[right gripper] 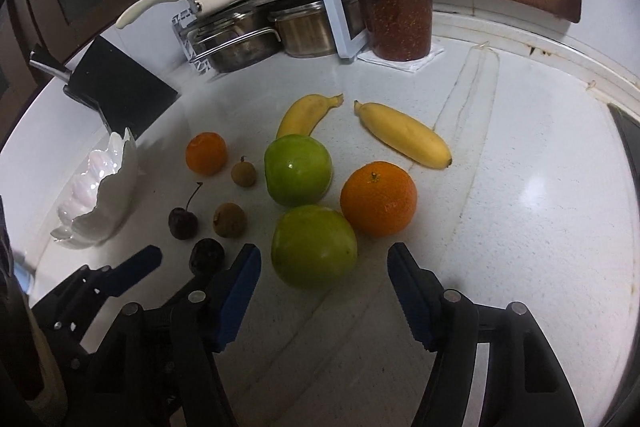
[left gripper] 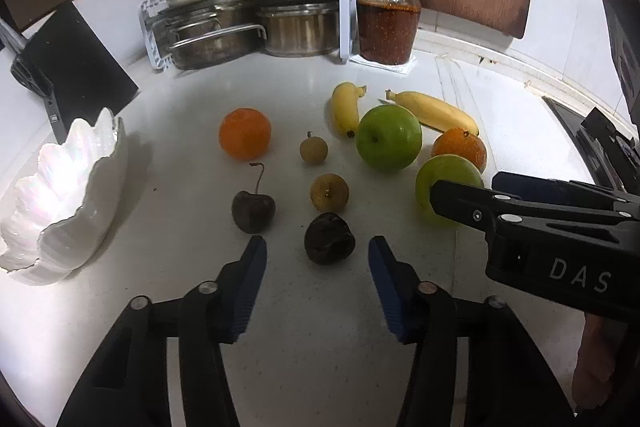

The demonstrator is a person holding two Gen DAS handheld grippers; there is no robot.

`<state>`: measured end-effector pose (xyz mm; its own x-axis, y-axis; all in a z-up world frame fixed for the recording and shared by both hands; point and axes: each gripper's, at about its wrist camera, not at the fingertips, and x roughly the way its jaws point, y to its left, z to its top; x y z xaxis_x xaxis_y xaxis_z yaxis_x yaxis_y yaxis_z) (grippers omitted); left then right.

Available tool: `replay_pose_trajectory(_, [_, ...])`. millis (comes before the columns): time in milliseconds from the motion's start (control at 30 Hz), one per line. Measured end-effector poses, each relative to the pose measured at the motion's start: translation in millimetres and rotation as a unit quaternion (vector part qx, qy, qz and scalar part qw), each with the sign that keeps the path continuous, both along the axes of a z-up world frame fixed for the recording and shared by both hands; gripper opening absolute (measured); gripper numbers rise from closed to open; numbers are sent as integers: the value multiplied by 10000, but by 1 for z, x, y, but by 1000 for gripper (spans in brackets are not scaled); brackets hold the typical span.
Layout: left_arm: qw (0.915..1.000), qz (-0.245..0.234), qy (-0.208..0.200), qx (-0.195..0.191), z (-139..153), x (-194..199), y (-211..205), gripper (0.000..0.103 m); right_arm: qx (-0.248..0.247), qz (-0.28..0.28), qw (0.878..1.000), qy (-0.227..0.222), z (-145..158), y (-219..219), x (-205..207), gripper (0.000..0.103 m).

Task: Organize fruits
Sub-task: 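Grasp the dark plum with the left gripper while the right gripper grasps the green apple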

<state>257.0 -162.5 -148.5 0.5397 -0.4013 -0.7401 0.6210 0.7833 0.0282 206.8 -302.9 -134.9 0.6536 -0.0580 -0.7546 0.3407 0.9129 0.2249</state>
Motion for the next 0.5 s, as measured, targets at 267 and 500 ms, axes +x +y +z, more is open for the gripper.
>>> replay_pose_trajectory(267, [9997,-44,241,28,-10,8,-9,38,96,79,9999,85,-7,-4,10,59])
replay_pose_trajectory(500, [9994,-9,347,-17,-12,14,-12,29,221,234,9995,74,-10,-4,17,49])
